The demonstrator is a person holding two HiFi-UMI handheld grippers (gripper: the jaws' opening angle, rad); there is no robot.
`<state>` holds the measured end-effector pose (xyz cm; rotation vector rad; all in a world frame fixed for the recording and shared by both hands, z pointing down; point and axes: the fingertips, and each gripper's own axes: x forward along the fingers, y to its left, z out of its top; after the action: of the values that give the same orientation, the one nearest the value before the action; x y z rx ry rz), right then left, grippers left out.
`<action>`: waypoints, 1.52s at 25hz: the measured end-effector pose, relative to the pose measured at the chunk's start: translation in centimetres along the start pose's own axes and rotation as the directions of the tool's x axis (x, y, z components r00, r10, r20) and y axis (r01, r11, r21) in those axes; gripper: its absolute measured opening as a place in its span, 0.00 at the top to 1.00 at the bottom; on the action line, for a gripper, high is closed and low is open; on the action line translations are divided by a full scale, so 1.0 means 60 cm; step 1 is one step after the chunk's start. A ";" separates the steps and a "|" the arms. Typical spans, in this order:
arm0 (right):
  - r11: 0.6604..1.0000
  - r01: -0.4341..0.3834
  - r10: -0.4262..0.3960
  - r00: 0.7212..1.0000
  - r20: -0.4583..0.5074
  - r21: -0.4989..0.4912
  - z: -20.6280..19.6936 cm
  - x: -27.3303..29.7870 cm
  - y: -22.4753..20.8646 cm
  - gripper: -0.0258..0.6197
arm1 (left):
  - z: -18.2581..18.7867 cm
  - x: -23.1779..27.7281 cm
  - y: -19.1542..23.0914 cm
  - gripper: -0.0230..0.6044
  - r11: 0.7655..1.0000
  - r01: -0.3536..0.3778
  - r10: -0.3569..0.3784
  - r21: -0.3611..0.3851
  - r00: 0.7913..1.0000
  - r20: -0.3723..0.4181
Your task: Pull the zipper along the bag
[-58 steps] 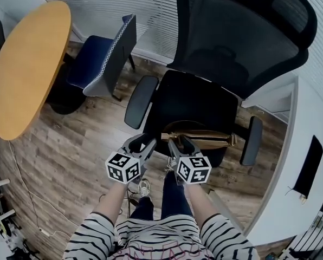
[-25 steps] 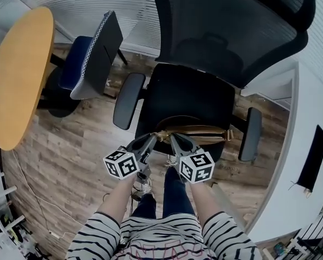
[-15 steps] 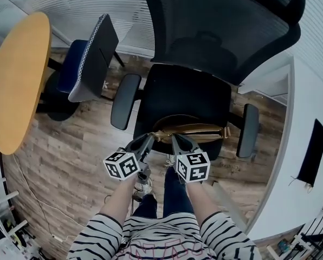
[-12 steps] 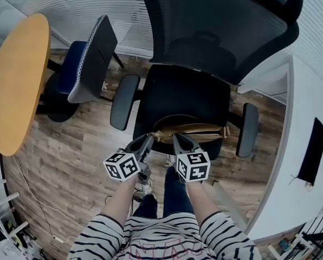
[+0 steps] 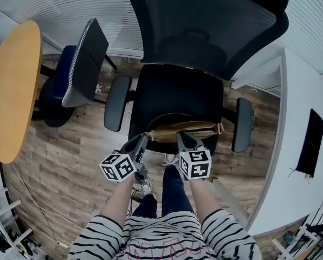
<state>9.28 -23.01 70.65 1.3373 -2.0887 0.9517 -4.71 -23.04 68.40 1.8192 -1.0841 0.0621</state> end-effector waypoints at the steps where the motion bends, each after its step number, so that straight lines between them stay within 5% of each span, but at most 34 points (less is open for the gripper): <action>1: 1.000 0.011 -0.011 1.000 0.000 -0.004 -0.001 -0.003 -0.007 0.90 | -0.001 0.000 0.000 0.89 1.000 -0.003 0.003 0.001 1.000 -0.001; 17: 0.982 0.186 -0.186 0.982 0.011 0.008 -0.003 -0.058 -0.116 0.90 | -0.001 -0.001 0.003 0.89 1.000 -0.027 0.027 -0.001 1.000 -0.004; 38: 0.952 0.307 -0.306 0.951 0.040 -0.008 0.010 -0.118 -0.185 0.90 | 0.001 0.002 0.001 0.89 0.999 -0.039 0.040 0.011 0.999 -0.017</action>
<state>22.29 -22.47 68.56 1.6250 -1.8372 0.7812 -4.70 -23.14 68.44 1.8040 -1.1094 0.1076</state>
